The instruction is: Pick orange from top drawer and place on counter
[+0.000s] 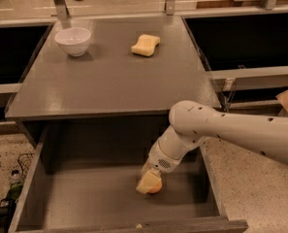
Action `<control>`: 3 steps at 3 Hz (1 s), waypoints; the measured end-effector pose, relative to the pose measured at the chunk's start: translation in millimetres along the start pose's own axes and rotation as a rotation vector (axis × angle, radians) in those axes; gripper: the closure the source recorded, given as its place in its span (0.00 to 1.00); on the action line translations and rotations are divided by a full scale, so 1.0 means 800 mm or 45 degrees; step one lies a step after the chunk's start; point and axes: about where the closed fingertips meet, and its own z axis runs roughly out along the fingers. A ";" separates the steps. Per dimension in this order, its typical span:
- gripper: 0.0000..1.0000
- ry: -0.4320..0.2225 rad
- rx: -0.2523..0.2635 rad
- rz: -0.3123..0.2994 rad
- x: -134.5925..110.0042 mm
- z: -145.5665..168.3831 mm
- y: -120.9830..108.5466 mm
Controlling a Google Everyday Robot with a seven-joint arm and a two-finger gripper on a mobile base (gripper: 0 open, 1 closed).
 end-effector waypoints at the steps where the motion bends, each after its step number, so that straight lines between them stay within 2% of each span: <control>1: 0.73 0.000 0.000 0.000 0.000 0.000 0.000; 2: 1.00 0.000 0.000 0.000 0.000 0.000 0.000; 3: 1.00 0.000 0.000 0.000 0.000 0.000 0.000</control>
Offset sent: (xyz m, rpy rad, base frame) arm 0.0000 0.0000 0.0000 0.0000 0.0000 0.0000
